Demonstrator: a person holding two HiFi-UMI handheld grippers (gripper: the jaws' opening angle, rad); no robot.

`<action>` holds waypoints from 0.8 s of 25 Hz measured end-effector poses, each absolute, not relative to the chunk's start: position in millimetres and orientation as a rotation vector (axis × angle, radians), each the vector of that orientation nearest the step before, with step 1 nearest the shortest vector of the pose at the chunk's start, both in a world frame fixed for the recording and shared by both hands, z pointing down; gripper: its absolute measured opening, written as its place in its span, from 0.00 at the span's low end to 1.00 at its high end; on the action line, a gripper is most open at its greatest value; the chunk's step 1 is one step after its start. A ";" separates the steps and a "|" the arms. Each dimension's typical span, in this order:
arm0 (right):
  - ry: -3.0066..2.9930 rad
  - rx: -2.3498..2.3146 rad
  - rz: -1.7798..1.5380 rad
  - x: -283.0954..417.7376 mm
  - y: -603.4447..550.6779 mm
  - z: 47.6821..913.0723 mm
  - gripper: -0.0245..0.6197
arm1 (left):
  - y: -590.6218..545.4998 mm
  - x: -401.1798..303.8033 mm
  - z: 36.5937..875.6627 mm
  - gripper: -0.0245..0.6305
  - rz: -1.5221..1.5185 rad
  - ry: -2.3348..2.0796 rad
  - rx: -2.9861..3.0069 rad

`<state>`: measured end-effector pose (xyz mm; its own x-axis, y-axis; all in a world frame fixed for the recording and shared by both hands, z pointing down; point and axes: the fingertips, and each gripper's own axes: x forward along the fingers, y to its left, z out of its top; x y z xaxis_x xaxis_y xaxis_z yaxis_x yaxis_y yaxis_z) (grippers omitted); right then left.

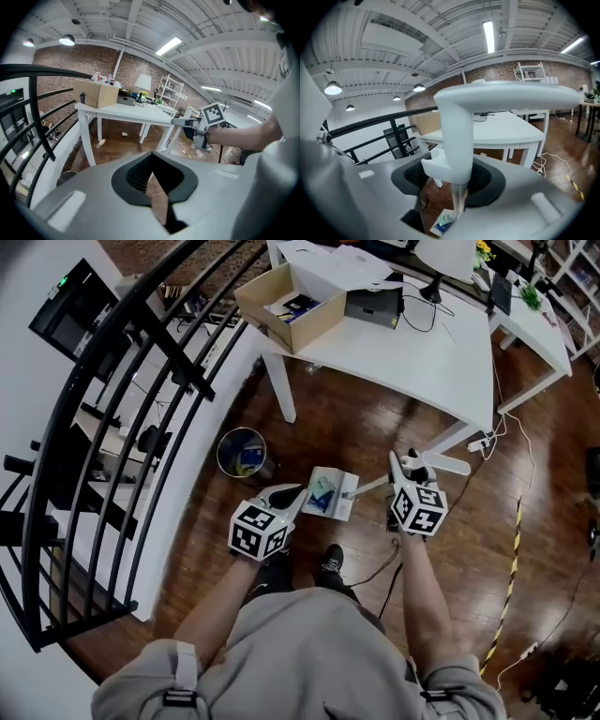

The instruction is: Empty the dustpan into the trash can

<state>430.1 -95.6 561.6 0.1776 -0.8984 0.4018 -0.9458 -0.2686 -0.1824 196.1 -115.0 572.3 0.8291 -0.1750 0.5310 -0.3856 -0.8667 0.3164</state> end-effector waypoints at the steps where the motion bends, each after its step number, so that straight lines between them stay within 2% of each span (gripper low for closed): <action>1: -1.867 2.306 0.641 424.4 -98.8 549.4 0.35 | -115.3 194.4 568.3 0.04 0.681 -0.436 2.598; 6: -2.055 2.186 0.527 385.1 -113.7 494.5 0.35 | -117.7 173.4 552.1 0.04 0.617 -0.556 2.607; 20: -2.425 2.000 0.239 290.2 -203.9 318.4 0.35 | -173.0 55.3 527.1 0.04 0.491 -0.934 2.536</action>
<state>290.2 -203.9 318.4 -0.1947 -0.9769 0.0879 -0.9752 0.1832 -0.1238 55.3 -173.0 527.1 0.7162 -0.5350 0.4481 -0.6725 -0.7006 0.2383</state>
